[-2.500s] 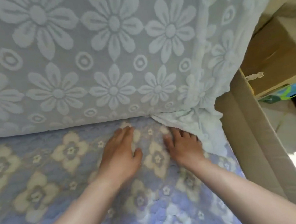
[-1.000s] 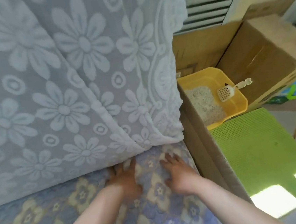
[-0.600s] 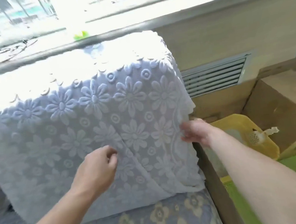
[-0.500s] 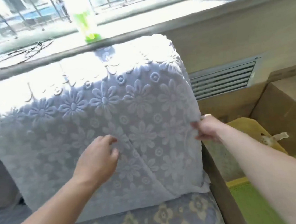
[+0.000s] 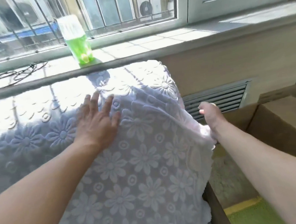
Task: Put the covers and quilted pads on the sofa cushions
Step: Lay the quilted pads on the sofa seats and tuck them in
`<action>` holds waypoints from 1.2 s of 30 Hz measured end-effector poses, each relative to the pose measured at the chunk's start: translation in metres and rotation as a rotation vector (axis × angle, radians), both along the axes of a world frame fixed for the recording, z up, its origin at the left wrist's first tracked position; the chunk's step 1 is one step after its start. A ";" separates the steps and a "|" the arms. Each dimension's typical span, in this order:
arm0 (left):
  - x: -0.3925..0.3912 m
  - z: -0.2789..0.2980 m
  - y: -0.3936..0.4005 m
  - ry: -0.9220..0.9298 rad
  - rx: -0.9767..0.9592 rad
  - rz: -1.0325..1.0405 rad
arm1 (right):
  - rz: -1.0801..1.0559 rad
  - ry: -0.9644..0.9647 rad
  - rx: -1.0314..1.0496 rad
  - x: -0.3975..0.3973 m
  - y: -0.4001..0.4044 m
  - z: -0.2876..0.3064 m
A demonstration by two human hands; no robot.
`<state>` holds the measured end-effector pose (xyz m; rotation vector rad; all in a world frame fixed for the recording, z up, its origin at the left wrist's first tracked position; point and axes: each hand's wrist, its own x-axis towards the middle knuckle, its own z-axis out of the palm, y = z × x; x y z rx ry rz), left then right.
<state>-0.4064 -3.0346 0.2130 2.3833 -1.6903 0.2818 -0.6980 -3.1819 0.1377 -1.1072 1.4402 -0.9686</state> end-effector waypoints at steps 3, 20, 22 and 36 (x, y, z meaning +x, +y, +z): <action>-0.002 0.006 -0.054 -0.017 0.006 -0.018 | 0.197 -0.019 -0.005 0.026 -0.027 0.029; 0.008 -0.028 -0.086 -0.074 -0.119 0.013 | 0.058 0.418 0.032 0.072 -0.141 0.061; 0.007 -0.027 -0.086 -0.081 -0.115 0.011 | 0.148 0.172 0.042 0.070 -0.152 0.068; -0.005 0.006 -0.170 -0.135 -0.068 -0.193 | -0.060 -0.157 0.046 0.122 -0.189 0.069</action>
